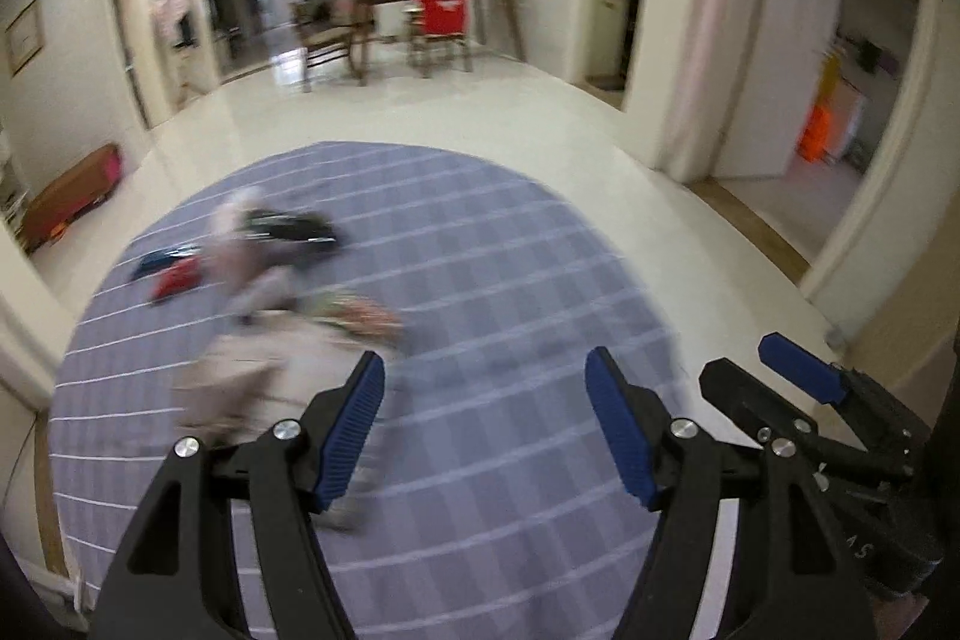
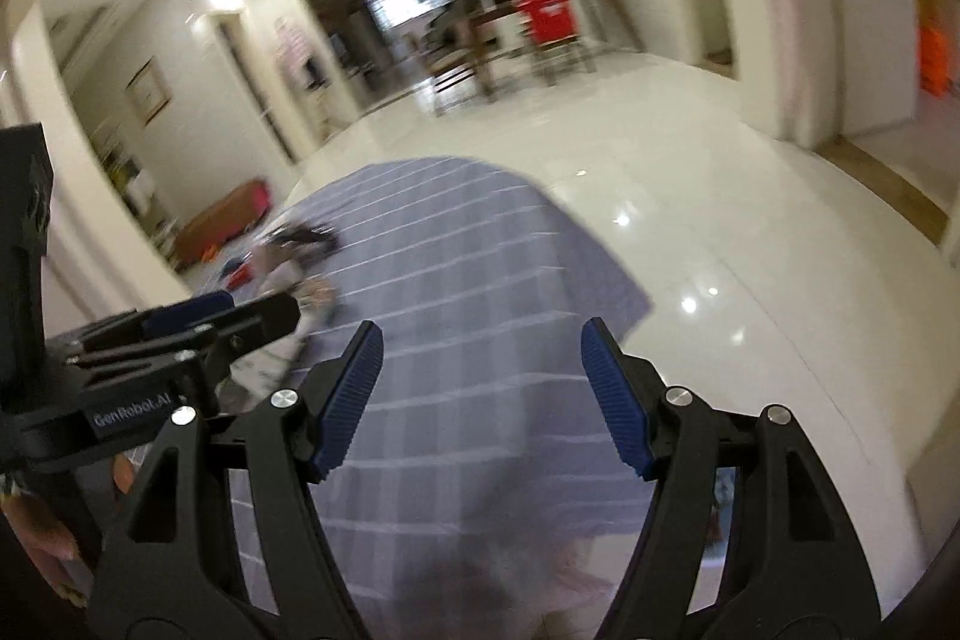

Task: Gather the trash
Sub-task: 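Move both grippers back to the table, then grasp the white bottle with left gripper while right grasps the red-white snack packet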

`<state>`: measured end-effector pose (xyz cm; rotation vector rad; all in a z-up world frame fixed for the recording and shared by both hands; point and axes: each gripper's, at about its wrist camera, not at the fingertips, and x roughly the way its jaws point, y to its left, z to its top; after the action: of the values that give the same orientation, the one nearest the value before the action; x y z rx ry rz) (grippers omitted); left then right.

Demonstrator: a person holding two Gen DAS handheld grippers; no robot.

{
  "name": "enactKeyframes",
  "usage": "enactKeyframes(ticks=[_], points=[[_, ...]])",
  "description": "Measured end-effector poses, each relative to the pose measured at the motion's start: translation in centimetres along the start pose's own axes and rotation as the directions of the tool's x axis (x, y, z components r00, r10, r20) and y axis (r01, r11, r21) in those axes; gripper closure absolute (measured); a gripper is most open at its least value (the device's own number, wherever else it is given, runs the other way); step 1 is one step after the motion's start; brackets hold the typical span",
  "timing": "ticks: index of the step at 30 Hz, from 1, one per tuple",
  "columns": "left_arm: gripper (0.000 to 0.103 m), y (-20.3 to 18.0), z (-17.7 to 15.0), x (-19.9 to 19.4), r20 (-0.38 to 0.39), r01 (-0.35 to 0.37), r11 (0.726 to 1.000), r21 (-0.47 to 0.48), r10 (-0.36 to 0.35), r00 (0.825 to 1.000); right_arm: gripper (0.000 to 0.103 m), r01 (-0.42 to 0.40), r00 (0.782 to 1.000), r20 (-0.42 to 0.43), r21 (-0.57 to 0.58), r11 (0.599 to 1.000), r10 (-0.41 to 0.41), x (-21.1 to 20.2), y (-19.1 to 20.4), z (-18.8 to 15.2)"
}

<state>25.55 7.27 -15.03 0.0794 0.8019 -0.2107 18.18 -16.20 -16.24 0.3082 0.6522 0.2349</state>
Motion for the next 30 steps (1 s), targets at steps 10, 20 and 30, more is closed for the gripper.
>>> enactKeyframes(ticks=[10, 20, 30], points=[[0.035, 11.8, 1.2, 3.8, -0.028, -0.117, 0.993, -0.001, 0.117, 0.993, 0.037, -0.063, 0.988, -0.151, -0.137, 0.989, 0.042, 11.2, 9.0, 2.0], [0.049, 12.3, 1.2, 10.4, -0.121, -0.098, 0.989, 0.107, 0.111, 0.986, 0.046, -0.079, 0.971, -0.236, -0.212, 0.974, 0.027, 16.3, 9.6, 1.7], [0.071, 10.6, 2.0, 12.7, -0.104, -0.124, 0.977, 0.175, 0.143, 0.984, 0.056, -0.04, 0.958, -0.278, -0.368, 0.929, -0.068, 18.4, 11.4, 1.3]])
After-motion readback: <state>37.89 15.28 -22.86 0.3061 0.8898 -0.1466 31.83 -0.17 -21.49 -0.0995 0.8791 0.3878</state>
